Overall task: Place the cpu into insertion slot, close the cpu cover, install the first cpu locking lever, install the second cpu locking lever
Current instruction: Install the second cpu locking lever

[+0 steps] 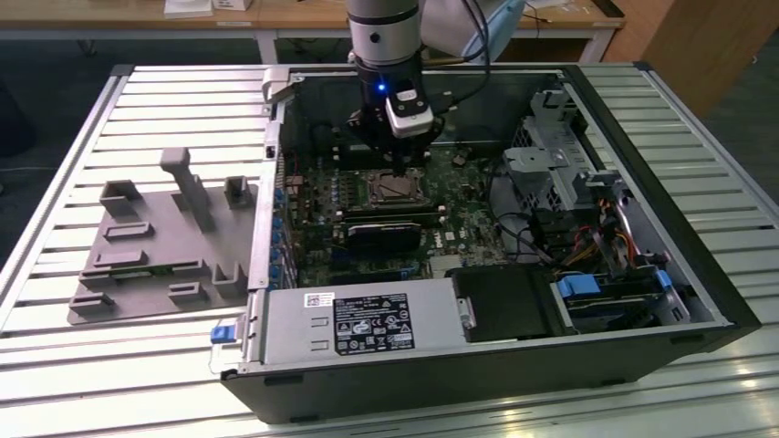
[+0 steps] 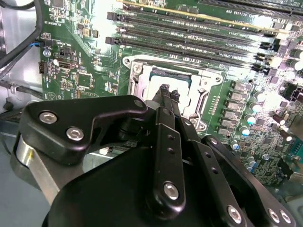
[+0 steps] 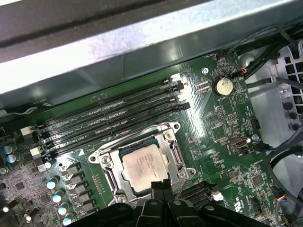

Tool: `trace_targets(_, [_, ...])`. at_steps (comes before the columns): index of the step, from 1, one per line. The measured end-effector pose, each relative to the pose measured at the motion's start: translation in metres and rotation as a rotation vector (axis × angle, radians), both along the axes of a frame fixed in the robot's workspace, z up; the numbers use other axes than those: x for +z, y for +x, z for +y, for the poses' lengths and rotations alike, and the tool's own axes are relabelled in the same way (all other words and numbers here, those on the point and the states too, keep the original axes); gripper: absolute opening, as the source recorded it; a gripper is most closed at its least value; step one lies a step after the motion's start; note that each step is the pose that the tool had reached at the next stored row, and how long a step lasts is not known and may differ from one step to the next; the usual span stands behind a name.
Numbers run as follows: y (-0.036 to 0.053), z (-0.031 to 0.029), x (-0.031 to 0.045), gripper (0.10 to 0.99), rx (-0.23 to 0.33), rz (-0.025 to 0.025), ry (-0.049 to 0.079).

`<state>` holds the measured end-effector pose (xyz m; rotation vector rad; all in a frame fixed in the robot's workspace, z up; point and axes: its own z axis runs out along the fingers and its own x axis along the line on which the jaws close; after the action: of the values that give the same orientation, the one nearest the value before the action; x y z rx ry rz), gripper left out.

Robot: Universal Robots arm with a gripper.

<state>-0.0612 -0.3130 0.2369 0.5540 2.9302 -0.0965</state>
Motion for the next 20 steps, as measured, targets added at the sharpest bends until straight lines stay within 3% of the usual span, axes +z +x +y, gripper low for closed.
trace_targets(7, [-0.0004,-0.0129,-0.0001,0.102,0.0,0.0,0.003])
trace_targets(16, [-0.0015,-0.0365,-0.0001,0.102,0.0,0.0,0.007])
trace_targets(20, [-0.0041,-0.0424,-0.0021,0.102,0.001,-0.0001,0.028])
